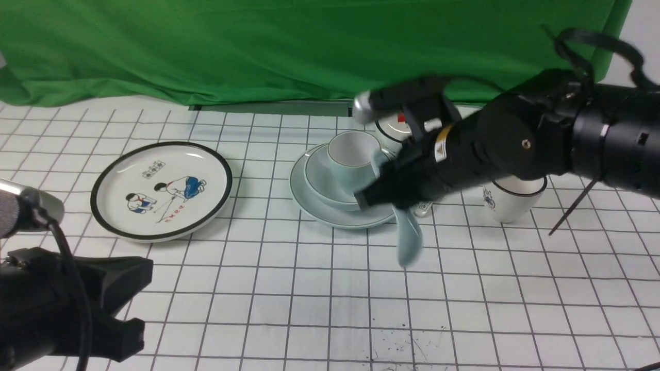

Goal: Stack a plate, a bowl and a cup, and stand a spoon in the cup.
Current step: Use the right arm to put the blue soup spoon into the blue teacup in the middle

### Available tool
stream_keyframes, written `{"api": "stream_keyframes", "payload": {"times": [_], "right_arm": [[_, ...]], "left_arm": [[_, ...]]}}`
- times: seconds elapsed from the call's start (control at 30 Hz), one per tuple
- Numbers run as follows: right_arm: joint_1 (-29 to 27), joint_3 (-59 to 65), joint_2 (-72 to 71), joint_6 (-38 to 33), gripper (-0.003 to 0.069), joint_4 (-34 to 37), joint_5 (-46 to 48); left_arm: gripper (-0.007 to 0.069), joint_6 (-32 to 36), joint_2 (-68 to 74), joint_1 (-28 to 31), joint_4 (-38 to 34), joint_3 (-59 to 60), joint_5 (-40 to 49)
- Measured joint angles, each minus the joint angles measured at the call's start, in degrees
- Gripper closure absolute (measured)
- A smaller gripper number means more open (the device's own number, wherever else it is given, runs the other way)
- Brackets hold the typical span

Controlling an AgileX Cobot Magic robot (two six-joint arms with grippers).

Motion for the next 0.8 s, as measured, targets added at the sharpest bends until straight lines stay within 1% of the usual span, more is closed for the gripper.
{"api": "stream_keyframes", "payload": {"times": [0.03, 0.13, 0.17, 0.2, 0.23, 0.37, 0.5, 0.67, 0.8], "right_arm": [[0.0, -0.14, 0.24, -3.4, 0.0492, -0.02, -10.65], [-0.28, -0.28, 3.79, -8.55, 0.0492, -0.07, -28.45], [-0.33, -0.34, 4.15, -8.55, 0.0492, -0.07, -28.45], [-0.52, -0.89, 7.25, -11.43, 0.0492, -0.07, -35.51], [-0.8, -1.4, 9.16, -12.75, 0.0492, -0.07, -37.74], [-1.82, -4.51, 15.63, -16.62, 0.0492, -0.07, -40.44], [-2.82, -6.56, 18.37, -18.13, 0.0492, -0.07, -40.78], [-3.76, -7.32, 18.81, -16.72, 0.0492, 0.05, -40.85], [-3.8, -7.48, 19.0, -15.44, 0.0492, 0.17, -38.52]], "left_arm": [[0.0655, 0.12, 0.0, 0.0, 0.0, 0.0, -0.41], [0.0655, 0.55, 0.0, 0.0, 0.0, 0.0, -1.13], [0.0655, 0.55, 0.0, 0.0, 0.0, 0.0, -1.2], [0.0655, 0.75, 0.0, 0.0, 0.0, 0.02, -1.53], [0.0655, 0.9, 0.0, 0.0, 0.0, 0.02, -1.73], [0.0655, 2.33, 0.0, 0.0, 0.32, 0.02, -2.36], [0.0655, 3.21, 0.0, 0.0, 1.03, 0.2, -2.86], [0.0655, 3.36, 0.0, 0.0, 2.75, 0.61, -3.08], [0.0655, 3.36, 0.0, 0.0, 2.96, 0.61, -3.08]]}}
